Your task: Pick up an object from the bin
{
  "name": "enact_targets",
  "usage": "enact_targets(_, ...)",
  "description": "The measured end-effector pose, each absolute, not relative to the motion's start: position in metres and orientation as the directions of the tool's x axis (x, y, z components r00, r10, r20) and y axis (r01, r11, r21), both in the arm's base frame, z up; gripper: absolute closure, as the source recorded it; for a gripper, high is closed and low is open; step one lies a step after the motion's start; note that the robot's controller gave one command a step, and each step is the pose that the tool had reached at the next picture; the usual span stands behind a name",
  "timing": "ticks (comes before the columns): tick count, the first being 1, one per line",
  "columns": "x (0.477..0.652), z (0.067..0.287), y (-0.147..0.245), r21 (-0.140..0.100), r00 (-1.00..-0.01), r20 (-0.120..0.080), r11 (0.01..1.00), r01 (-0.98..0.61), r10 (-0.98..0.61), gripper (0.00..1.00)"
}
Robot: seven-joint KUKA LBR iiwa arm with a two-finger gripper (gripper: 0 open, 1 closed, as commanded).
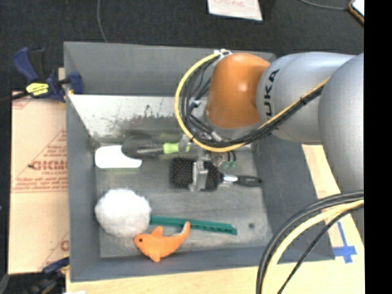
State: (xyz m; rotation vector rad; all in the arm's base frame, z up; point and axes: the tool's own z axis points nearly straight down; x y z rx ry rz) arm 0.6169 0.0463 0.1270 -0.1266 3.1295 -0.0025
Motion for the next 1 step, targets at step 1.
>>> enact_targets(1,0.6323,0.1640,0.0510,0.003,-0.988,-0.011,0.988,-0.157,-0.157,0.00)
